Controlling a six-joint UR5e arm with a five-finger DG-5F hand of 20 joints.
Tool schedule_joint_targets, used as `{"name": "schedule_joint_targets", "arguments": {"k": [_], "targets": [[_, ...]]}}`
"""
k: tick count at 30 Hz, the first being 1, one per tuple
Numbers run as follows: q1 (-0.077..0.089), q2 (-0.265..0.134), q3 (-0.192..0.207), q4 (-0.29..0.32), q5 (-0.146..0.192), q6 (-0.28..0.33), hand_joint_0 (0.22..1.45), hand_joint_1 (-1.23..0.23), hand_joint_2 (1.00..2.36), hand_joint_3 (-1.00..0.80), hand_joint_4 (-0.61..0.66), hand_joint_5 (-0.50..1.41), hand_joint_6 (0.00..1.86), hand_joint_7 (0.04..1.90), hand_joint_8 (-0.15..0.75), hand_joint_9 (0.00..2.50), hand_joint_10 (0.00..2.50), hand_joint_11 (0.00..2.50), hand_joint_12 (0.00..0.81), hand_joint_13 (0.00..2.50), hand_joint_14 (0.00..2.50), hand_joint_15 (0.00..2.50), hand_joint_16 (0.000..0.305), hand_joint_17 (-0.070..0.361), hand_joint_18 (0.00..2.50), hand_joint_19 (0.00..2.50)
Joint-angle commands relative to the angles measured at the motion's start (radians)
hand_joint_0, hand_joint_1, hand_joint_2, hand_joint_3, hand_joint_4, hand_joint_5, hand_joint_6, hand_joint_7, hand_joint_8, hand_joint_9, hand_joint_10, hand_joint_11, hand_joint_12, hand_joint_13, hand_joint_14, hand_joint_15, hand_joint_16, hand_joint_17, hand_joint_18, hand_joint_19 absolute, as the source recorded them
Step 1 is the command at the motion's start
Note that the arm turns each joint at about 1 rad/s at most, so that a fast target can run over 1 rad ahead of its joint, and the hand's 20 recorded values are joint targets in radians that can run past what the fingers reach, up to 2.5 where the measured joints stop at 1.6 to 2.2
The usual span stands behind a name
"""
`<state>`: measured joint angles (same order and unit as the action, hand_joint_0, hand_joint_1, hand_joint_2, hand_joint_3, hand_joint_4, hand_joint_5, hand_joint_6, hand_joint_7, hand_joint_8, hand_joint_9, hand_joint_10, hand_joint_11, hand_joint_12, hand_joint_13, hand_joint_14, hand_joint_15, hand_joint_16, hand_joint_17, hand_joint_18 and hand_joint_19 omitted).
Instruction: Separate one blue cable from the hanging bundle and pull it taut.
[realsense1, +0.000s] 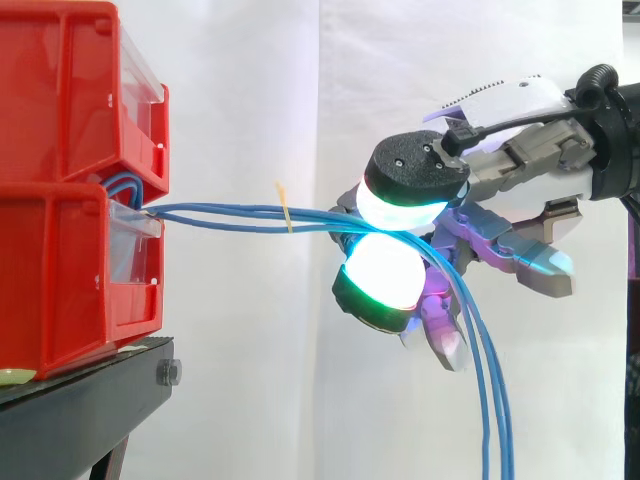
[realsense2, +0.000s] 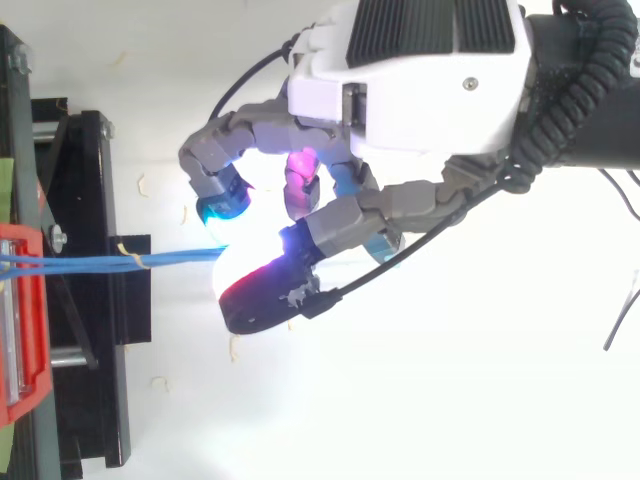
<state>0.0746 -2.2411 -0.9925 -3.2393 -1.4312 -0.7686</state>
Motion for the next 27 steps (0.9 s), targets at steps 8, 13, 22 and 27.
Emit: {"name": "schedule_joint_targets", "arguments": {"k": [8,13,22,27], "targets": [[0.001,0.0,0.0,0.001,0.0,0.0,0.66,-0.78,1.01,-0.26,0.05,0.14,0.5,1.37,0.081,1.89,0.01,0.28,0.227,1.17,0.01,0.39,0.048,0.107,0.65,0.51],[0.001,0.0,0.0,0.003,0.002,0.0,0.58,-0.8,1.01,-0.4,0.06,0.13,0.5,1.38,0.089,1.86,0.01,0.29,0.218,1.14,0.02,0.41,0.047,0.105,0.62,0.53],[0.001,0.0,0.0,0.0,0.0,0.0,0.48,-0.48,1.0,-0.5,0.06,0.14,0.5,1.35,0.107,1.89,0.01,0.25,0.24,1.17,0.01,0.38,0.053,0.12,0.66,0.5],[0.001,0.0,0.0,0.0,0.0,0.0,0.52,-0.26,1.0,-0.5,0.03,0.14,0.5,1.35,0.08,1.89,0.01,0.26,0.228,1.17,0.01,0.39,0.05,0.112,0.63,0.52]]}}
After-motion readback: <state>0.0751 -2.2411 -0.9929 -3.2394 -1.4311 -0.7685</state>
